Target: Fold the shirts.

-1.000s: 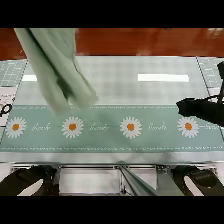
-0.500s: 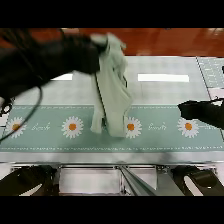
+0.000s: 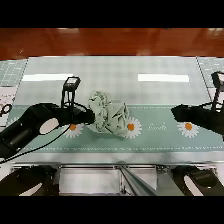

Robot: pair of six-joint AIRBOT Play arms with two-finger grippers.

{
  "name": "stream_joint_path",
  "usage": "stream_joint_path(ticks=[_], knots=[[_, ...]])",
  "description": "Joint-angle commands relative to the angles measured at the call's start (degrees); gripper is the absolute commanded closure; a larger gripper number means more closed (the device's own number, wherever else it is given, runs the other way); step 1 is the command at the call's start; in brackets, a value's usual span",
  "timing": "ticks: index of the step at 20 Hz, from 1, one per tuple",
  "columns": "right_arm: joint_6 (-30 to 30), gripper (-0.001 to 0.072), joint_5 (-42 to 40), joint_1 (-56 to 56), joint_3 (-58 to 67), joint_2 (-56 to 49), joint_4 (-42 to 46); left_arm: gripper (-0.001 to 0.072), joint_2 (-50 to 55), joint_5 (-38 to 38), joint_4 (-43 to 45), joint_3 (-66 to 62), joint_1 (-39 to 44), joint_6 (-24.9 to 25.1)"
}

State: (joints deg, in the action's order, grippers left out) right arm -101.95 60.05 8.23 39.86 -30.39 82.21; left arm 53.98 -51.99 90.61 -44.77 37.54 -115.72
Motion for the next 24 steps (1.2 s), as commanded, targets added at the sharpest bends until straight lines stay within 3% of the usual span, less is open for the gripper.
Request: stream_joint_path(ticks=[1,4,7,8,9,11,12,13,19,24], knots=[[0.6,0.0306,-2.4,-3.7,2.3,-1.2,-0.4,0.0209,0.6,-8.3,-0.3,-4.3,-5.6,6.8],[7.4,0.0306,3.9,-16.8,10.8,-1.7,2.6,0.0210,-3.0,-15.7,-0.2,-15.6,-17.9,12.8],[9.8,0.0311,10.0,-32.0,8.6,-1.5,1.4,0.0210,-8.0,-14.9,-2.6,-15.0,-32.9,11.6],[9.7,0.0317,8.7,-34.4,4.4,-1.5,-4.2,0.0211,-7.7,-13.9,-9.3,-11.4,-38.4,11.6],[11.1,0.0317,5.6,-34.8,-0.9,-1.5,-12.1,0.0211,-6.3,-13.1,-20.0,-6.8,-42.8,15.1],[17.4,0.0317,0.2,-32.8,-11.1,-2.5,-27.1,0.0210,-0.5,-13.5,-41.8,0.9,-47.0,31.4],[19.6,0.0317,-0.2,-31.0,-13.9,-3.9,-30.3,0.0210,3.7,-14.4,-47.3,2.7,-47.3,38.1],[21.1,0.0317,0.1,-28.8,-15.2,-5.7,-30.7,0.0210,8.1,-14.5,-47.8,2.6,-47.1,40.0],[23.0,0.0317,-0.2,-22.2,-15.3,-12.8,-30.9,0.0205,25.2,-18.7,-47.7,-2.5,-44.1,47.6],[23.0,0.0317,-4.3,-15.3,-15.3,-18.5,-32.2,0.0205,29.0,-16.5,-47.4,-2.6,-37.6,48.3]])
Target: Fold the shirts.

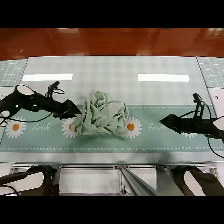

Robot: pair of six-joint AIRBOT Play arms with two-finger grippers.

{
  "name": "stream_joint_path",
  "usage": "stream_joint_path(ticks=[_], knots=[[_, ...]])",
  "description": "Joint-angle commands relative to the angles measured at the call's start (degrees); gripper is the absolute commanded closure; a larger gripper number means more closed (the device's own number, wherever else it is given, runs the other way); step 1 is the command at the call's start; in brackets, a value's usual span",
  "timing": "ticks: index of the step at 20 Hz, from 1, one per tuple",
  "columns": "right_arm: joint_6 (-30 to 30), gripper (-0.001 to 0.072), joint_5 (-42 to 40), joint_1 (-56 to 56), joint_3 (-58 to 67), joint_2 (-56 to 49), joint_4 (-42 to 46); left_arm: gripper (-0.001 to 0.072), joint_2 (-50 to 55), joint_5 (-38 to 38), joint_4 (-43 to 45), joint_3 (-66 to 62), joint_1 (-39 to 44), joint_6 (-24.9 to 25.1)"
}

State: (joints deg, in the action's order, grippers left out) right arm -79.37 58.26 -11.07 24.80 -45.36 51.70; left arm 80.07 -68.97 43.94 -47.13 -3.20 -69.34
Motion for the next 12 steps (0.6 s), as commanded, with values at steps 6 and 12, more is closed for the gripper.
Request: stream_joint_path(ticks=[6,12], knots=[[5.0,0.0317,-9.1,14.3,-0.2,-13.5,-14.7,0.0685,4.4,0.3,-0.4,-3.1,6.3,2.9],[7.9,0.0317,-10.7,25.2,7.0,-25.2,-19.0,0.0685,4.4,0.3,0.2,-4.2,6.3,2.9]])
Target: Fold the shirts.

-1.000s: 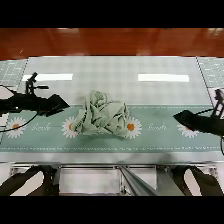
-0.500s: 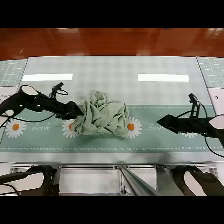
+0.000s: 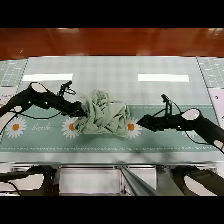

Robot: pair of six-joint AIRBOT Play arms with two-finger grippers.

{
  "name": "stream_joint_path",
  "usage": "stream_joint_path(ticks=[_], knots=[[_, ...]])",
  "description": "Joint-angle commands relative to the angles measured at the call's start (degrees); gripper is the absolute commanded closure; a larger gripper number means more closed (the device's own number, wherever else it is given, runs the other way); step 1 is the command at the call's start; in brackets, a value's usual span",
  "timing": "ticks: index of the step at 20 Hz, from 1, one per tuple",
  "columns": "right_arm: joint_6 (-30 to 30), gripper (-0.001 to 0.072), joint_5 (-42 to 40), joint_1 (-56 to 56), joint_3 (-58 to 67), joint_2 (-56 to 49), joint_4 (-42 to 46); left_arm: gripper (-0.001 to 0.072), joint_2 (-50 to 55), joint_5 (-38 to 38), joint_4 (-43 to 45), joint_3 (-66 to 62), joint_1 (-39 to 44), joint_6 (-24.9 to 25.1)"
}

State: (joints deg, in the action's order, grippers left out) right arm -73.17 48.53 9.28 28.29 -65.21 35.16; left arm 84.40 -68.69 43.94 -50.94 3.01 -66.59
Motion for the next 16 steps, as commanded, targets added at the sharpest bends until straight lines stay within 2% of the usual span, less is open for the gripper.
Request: stream_joint_path(ticks=[1,7,13,14,16], knots=[[1.7,0.0317,-0.7,6.4,5.5,-7.5,-2.7,0.0685,0.1,0.1,0.2,-0.4,0.1,0.1],[1.6,0.0317,-0.3,15.0,14.1,-16.2,-3.8,0.0685,0.1,0.3,0.2,-0.4,0.1,0.1],[0.5,0.0327,-1.2,15.2,21.3,-21.4,-3.7,0.0685,0.1,0.7,0.2,-0.4,0.1,-0.1],[0.3,0.0379,-0.2,15.2,21.8,-21.5,-3.7,0.0685,0.1,0.9,0.2,-0.4,0.1,-0.1],[1.7,0.0677,2.9,15.2,22.1,-21.3,-3.4,0.0685,0.0,1.2,0.2,-0.6,0.1,-0.1]])
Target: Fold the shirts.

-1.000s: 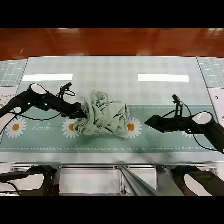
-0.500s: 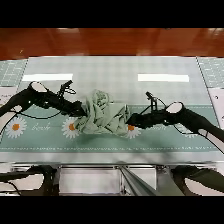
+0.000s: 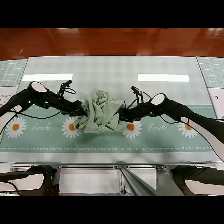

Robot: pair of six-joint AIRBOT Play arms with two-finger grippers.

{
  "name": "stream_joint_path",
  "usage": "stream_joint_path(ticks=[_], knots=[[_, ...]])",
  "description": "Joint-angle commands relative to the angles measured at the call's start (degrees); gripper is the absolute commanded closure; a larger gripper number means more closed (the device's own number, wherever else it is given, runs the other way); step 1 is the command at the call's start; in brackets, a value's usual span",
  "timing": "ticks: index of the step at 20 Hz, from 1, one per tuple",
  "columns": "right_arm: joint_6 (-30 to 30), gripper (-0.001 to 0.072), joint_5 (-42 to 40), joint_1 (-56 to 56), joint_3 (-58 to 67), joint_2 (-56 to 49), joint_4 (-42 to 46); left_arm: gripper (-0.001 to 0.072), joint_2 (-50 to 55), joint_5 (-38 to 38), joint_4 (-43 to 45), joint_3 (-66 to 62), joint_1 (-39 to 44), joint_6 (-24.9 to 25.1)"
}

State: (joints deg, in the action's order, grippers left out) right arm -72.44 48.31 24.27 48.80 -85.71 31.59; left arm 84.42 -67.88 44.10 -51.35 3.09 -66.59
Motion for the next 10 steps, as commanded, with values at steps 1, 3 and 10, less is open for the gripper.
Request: stream_joint_path(ticks=[1,3,10], knots=[[1.8,0.0678,4.8,0.1,2.1,-0.5,0.8,0.0685,0.0,0.4,0.0,-0.5,0.0,-0.1],[1.1,0.0679,7.0,-0.9,4.5,1.3,4.3,0.0685,-1.1,0.3,0.0,-2.1,0.0,-0.1],[-11.3,0.0680,17.8,-14.3,38.6,13.6,25.9,0.0685,-12.9,0.3,-6.0,-26.0,-5.4,-6.3]])
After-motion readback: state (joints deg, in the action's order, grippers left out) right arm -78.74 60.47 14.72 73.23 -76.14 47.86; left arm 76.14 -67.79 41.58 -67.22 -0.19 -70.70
